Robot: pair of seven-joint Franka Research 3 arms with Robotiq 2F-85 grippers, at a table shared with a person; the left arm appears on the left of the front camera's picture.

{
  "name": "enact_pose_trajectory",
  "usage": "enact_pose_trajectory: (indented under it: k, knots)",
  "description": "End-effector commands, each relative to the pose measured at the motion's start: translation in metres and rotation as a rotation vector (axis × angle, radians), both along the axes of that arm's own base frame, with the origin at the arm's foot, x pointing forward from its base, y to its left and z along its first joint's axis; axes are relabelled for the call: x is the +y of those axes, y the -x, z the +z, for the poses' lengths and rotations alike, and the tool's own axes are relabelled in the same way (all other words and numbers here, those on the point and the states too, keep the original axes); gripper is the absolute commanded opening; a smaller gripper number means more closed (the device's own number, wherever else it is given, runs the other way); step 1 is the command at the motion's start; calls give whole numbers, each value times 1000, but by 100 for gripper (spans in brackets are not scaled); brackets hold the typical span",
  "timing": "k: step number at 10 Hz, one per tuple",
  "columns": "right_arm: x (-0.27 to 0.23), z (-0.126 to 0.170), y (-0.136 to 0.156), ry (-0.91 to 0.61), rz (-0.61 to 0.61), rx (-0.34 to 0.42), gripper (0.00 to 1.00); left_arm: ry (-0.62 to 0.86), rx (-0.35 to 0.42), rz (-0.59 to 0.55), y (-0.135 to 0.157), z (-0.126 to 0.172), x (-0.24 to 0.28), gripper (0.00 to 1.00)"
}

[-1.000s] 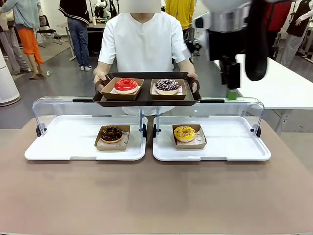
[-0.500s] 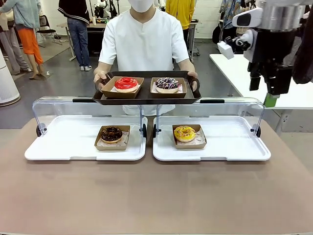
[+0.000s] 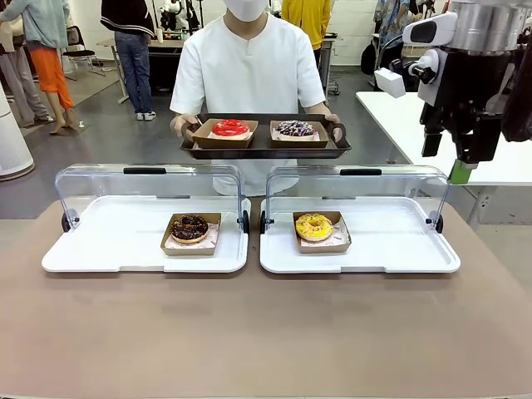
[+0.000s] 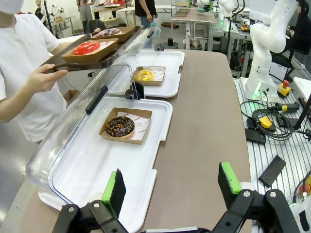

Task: Provide the desired donut to the person.
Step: Place the picked Paper togo box onto the Handle tray extended by the person.

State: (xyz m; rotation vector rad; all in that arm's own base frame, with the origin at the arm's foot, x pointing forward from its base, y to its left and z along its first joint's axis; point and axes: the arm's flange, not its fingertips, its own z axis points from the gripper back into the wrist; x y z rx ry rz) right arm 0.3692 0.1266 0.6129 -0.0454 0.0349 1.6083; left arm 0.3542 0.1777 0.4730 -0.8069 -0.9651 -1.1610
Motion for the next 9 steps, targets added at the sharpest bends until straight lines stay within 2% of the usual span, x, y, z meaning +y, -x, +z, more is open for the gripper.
enact_pose_trajectory:
  k: [1, 9]
  knots:
    - [0, 0, 1, 18, -19, -1, 100, 17, -14, 0, 1, 1, 0, 100]
    - [0, 0, 1, 18, -19, -1, 100, 17, -14, 0, 1, 1, 0, 100]
